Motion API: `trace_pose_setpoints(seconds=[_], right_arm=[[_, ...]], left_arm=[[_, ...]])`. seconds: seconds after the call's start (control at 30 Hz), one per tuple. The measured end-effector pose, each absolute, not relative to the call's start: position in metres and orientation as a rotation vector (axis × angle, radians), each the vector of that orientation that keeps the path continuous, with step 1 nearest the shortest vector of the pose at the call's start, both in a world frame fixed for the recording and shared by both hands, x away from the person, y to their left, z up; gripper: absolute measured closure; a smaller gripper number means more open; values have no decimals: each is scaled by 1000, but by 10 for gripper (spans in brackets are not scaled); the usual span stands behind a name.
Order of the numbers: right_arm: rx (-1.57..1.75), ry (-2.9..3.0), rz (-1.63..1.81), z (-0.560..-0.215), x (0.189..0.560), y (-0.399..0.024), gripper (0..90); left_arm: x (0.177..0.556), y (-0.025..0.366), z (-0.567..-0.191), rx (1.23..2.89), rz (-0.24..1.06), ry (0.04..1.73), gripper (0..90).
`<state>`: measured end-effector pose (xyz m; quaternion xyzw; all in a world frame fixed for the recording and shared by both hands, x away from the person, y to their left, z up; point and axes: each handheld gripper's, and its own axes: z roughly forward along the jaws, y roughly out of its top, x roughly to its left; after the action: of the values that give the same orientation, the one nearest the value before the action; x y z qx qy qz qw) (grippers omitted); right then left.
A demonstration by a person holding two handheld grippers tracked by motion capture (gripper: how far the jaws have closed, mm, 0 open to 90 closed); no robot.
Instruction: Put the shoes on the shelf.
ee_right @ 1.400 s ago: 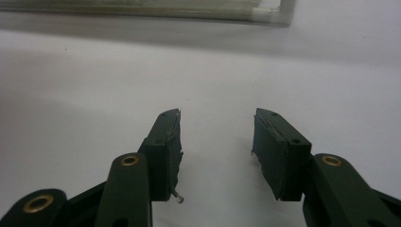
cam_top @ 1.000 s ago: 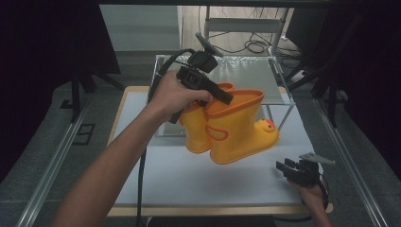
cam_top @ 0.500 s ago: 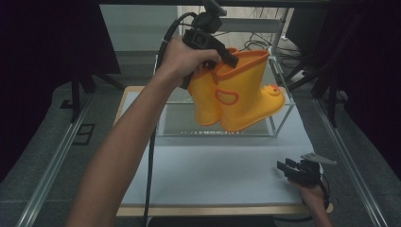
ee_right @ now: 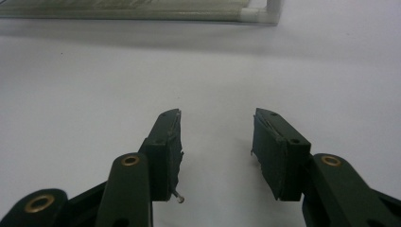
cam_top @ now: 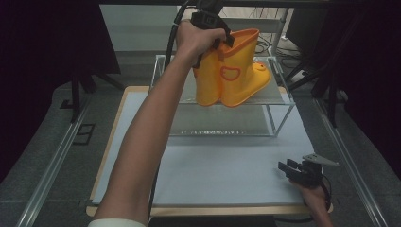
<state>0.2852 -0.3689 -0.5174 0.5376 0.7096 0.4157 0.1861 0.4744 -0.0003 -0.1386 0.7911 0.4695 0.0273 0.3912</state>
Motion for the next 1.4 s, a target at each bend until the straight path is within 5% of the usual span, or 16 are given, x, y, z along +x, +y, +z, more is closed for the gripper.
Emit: trace_pose_setpoints(seconds=[0.7, 1.4], right_arm=[[1538, 2019, 1147, -520, 286, -369, 519], [1528, 2019, 1143, -521, 284, -367, 518]], left_arm=[[517, 5, -166, 1963, 225, 1439, 818], [495, 25, -141, 1913, 190, 1265, 641]])
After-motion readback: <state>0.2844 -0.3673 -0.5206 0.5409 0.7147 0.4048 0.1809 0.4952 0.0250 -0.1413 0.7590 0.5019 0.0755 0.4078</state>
